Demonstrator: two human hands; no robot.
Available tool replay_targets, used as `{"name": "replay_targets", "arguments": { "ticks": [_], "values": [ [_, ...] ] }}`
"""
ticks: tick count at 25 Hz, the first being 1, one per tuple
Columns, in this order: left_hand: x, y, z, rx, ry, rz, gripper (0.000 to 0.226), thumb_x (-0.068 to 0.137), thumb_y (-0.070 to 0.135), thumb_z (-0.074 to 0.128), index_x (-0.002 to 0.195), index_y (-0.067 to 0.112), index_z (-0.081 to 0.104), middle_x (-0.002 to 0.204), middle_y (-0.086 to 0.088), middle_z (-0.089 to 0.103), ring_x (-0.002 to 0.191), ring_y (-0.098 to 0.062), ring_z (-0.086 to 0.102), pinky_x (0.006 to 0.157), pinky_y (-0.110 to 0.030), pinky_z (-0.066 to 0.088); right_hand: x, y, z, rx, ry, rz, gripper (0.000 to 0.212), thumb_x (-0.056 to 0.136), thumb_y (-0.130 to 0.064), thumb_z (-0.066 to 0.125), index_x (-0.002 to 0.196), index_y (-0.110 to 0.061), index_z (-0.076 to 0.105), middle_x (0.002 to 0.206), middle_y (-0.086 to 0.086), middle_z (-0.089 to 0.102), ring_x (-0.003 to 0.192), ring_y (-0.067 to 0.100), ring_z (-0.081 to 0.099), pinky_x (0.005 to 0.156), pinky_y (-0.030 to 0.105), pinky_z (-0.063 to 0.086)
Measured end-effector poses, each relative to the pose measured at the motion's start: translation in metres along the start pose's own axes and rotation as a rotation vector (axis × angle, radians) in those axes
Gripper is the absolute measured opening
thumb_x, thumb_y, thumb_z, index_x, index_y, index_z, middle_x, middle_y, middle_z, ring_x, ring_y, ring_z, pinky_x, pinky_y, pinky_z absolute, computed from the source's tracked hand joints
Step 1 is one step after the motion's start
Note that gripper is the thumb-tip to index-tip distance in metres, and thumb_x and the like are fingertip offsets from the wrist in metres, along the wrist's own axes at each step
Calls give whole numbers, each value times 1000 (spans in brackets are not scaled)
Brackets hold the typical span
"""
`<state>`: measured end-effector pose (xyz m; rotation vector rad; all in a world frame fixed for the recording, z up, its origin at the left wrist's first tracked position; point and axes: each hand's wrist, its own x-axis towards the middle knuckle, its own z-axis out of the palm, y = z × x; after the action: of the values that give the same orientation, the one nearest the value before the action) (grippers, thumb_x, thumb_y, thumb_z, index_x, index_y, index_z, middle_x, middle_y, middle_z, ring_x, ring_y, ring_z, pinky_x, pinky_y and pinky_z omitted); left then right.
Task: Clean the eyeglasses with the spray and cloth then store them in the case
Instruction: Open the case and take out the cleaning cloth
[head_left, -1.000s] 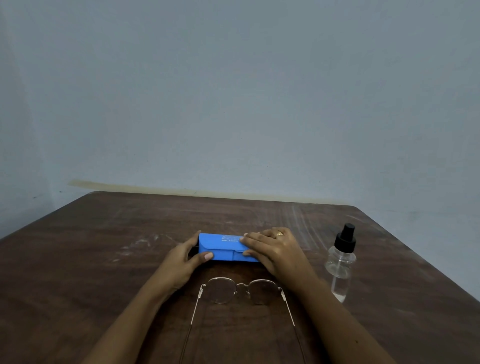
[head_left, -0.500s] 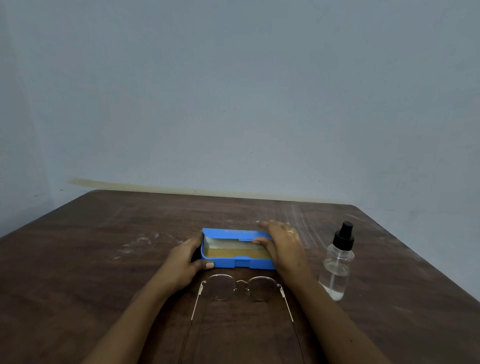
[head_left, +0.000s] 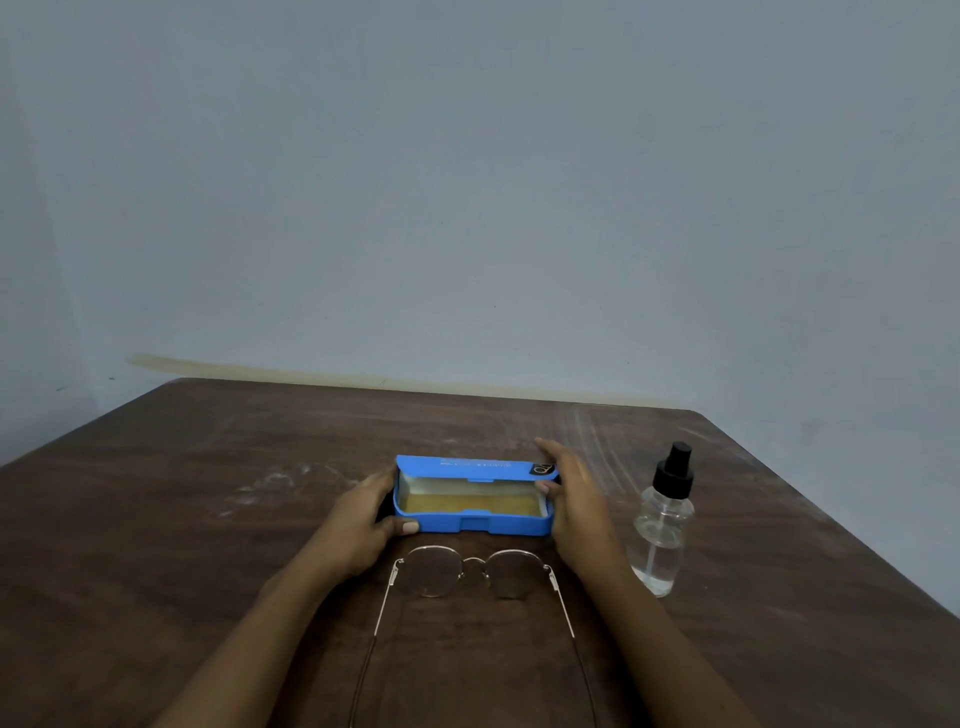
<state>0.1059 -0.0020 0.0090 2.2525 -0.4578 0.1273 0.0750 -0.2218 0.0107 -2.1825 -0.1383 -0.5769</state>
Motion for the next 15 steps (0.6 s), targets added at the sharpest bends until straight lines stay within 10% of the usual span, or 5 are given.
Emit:
{"name": "replay_targets", "arguments": {
  "ticks": [6, 15],
  "values": [
    [-2, 3, 0, 9, 43, 4, 67, 81, 7, 62, 139, 12, 30, 145, -6, 39, 132, -19, 37, 100, -20, 29, 14, 5, 10, 120, 262, 72, 28, 88, -4, 52, 75, -24, 37, 89, 11, 53, 83, 22, 52, 60, 16, 37],
    [2, 0, 2, 64, 54, -26, 70, 81, 10, 63, 141, 15, 27, 148, -5, 35, 136, -20, 31, 107, -26, 26, 19, 10, 8, 85, 337, 73, 22, 94, -19, 48, 102, -4, 61, 88, 6, 62, 79, 15, 55, 62, 19, 41]
  ]
}}
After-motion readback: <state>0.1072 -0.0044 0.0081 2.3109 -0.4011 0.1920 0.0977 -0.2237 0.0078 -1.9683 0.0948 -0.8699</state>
